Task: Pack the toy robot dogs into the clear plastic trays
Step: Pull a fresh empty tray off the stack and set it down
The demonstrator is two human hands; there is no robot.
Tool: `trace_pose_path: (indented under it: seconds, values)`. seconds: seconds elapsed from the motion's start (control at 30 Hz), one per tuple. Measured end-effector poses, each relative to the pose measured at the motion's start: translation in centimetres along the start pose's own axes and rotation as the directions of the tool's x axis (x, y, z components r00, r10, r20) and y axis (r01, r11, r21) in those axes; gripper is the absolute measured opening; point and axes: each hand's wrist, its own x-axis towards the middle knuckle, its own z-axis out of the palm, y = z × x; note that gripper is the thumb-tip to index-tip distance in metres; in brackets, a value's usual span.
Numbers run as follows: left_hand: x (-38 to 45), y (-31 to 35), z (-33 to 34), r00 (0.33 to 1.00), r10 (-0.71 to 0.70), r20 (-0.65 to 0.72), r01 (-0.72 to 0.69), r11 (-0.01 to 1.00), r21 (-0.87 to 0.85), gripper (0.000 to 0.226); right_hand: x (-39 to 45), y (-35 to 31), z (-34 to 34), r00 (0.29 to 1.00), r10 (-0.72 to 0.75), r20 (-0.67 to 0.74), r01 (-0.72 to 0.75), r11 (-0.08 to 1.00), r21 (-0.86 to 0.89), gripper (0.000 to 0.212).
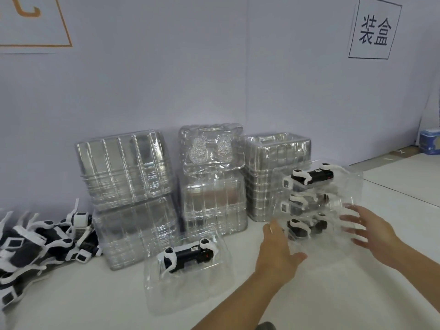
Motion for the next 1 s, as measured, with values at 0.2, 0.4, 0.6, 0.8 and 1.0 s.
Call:
trace_pose_path:
  seconds: [0.2,0.4,0.6,0.8,1.0]
  values:
    - [-0.2,-0.6,-0.1,0.998,0.054,-0.019,-0.057,0.976,-0.209,0.092,-0.1,0.6,0.7,0.998,-0.055,-0.018,0.055,0.998,0.014,0.036]
    - [0.0,-0.8,0.4,0.998,0.040,-0.054,-0.049,0.982,-0.184,0.062,-0.2,1.6,0.4,0.992,-0.119,-0.036,0.120,0.992,0.026,0.033]
    - [0.3,-1.1,0.5,0.992,0.070,-0.102,-0.083,0.988,-0.127,0.062,-0.3,2.0,0.5,0.988,-0.141,-0.056,0.141,0.990,-0.006,0.033]
    - [1.2,-0.4,-1.4,0.954,0.194,-0.230,-0.217,0.973,-0.078,0.145,-0.5,1.8,-0.3,0.990,-0.138,-0.025,0.138,0.990,-0.023,0.030]
    - [2.5,0.7,-2.6,0.949,0.291,-0.124,-0.294,0.956,-0.005,0.151,-1.2,0.7,-1.0,0.983,-0.153,0.097,0.165,0.977,-0.136,0.059]
